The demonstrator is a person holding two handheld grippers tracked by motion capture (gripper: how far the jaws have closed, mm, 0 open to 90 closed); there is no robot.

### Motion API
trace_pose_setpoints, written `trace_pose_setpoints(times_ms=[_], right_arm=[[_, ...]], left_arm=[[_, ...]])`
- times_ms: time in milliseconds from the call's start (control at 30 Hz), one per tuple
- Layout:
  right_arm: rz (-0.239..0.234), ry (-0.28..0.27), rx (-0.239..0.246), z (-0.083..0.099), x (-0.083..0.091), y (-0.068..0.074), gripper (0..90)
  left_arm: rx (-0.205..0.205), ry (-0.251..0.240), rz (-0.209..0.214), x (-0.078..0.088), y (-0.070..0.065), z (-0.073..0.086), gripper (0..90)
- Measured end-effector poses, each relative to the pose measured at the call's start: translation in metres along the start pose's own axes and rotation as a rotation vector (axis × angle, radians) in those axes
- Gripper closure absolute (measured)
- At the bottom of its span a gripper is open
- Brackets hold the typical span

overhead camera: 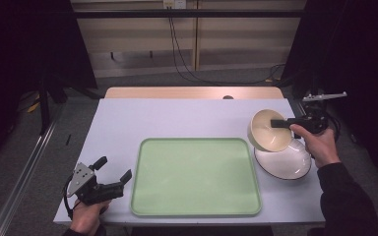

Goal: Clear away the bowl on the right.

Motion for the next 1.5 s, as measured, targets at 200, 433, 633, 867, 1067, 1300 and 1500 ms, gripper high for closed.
trace_pose_setpoints(times_ms=[200,433,633,867,1067,1300,1500], right_arm=[[-0.009,0.019,0.014,-0.008,-0.012,0.006,83.1],[-0.017,0.025,0.016,-0.015,-0.024,0.009,83.1],[-0.026,0.041,0.018,-0.019,-0.037,0.012,83.1],[-0.023,0.07,0.027,-0.022,-0.053,0.017,83.1],[-0.031,0.099,0.029,-0.018,-0.07,0.019,83.1],[-0.011,0.135,0.022,-0.015,-0.08,0.017,83.1],[-0.005,0.157,0.01,-0.011,-0.086,0.014,83.1]], left_arm=[[0.001,-0.003,0.002,0.0,0.0,0.0,0.3],[0.002,-0.002,0.003,0.0,0.0,0.0,0.3],[0.004,-0.004,0.002,0.0,0.0,0.0,0.3],[0.006,-0.008,0.006,0.0,-0.001,0.0,0.2],[0.009,-0.008,0.008,0.0,-0.001,0.0,0.3],[0.018,-0.013,0.01,0.0,-0.002,0.0,0.3],[-0.002,0.001,0.011,0.001,0.0,0.0,0.3]])
Point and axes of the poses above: each handheld gripper's, and its own axes: x roughly backward along the jaws, z roughly out of its underside, y roughly to its left, the point moved 5 cm from there along -x, roughly forward along the jaws, and after that the axes turned 3 degrees about x, right-handed, at the moved point
